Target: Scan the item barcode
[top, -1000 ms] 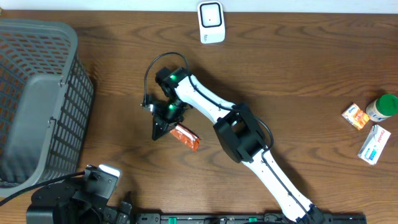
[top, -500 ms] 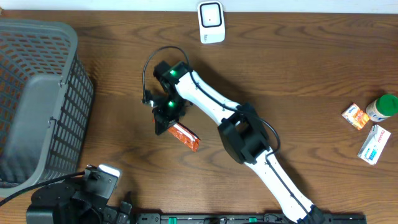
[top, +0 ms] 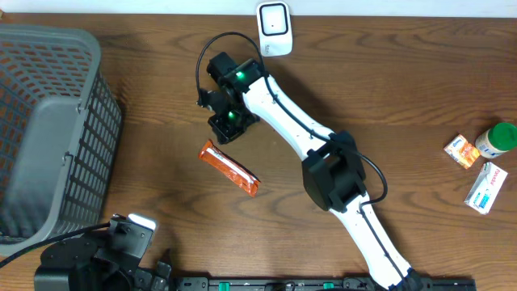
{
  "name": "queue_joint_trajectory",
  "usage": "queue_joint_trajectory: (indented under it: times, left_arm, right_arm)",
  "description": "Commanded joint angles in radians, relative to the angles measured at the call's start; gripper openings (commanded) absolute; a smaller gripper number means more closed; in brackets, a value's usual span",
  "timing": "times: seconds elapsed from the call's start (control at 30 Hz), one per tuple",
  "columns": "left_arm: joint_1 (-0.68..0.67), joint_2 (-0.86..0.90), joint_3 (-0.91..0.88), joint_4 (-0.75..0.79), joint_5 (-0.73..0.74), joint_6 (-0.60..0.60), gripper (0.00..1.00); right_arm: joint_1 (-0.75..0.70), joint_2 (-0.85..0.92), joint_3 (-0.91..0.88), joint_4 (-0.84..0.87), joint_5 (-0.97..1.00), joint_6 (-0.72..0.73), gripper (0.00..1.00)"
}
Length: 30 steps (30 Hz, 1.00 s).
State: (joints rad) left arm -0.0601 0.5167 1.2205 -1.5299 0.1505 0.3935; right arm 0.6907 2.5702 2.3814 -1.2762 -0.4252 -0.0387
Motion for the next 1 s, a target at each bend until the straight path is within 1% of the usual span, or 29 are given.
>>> queue_joint_trajectory:
  times: [0.0, 0.33, 0.53, 0.67, 0.97]
  left_arm:
    - [-0.003, -0.003, 0.006, -0.003, -0.003, 0.006, 0.95]
    - [-0.003, -0.003, 0.006, -0.003, -0.003, 0.006, 0.95]
    - [-0.003, -0.003, 0.006, -0.003, -0.003, 0.006, 0.95]
    - [-0.003, -0.003, 0.006, -0.003, -0.003, 0.006, 0.95]
    - [-0.003, -0.003, 0.006, -0.003, -0.003, 0.006, 0.95]
  right_arm:
    - [0.006, 0.014, 0.005, 0.01, 0.035, 0.027, 0.01]
    - [0.037, 0.017, 0.005, 0.003, 0.035, 0.028, 0.01]
    - [0.051, 0.017, 0.005, -0.034, 0.037, 0.042, 0.01]
    - [0.061, 0.017, 0.005, -0.033, 0.089, 0.055, 0.01]
    - [0.069, 0.017, 0.005, -0.051, 0.092, 0.06, 0.01]
